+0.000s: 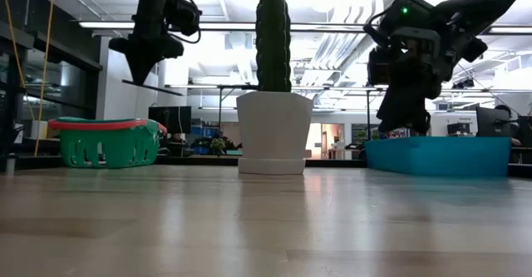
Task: Sort pens & pencils
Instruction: Put the dark blue pencil into the green bin
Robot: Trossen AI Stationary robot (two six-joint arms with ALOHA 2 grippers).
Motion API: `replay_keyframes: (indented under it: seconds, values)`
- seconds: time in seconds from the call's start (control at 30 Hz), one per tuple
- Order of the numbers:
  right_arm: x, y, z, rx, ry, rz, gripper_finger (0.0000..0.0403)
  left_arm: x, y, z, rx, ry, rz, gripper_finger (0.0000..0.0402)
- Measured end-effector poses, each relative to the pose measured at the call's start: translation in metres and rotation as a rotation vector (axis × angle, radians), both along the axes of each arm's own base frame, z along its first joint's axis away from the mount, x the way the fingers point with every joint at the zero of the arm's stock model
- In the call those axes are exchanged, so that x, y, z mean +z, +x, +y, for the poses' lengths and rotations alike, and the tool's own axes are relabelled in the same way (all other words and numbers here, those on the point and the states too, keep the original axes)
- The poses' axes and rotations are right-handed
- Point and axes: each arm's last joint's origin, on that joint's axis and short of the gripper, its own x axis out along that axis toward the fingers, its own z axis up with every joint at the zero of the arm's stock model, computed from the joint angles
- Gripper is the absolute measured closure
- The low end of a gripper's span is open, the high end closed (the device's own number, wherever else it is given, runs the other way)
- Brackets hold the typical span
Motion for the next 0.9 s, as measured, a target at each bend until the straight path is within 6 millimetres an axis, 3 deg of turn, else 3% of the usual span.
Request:
replay_keyframes:
  seconds: [0.2,0.3,0.53,0.7,0.9]
  values:
    - [0.002,0.002,-0.001,-0.018,0.009,-0.028,0.0279,-0.001,-0.001,0.000,0.003,-0.005,0.005,0.0383]
    - [0.002,0.002,-0.001,-0.020,0.010,-0.029,0.0279,-0.011,-0.003,-0.003,0.006,-0.043,0.019,0.0383]
    - [0.002,0.002,-0.001,-0.029,0.022,-0.025,0.0279,-0.035,-0.024,-0.032,0.028,-0.121,0.057,0.0383]
    - [0.002,0.002,-0.001,-0.030,0.022,-0.025,0.0279,-0.037,-0.040,-0.053,0.096,-0.007,-0.029,0.0383]
    - [0.002,0.002,-0.001,-0.041,0.036,-0.021,0.0279,-0.036,-0.053,-0.056,0.190,0.117,-0.152,0.0383]
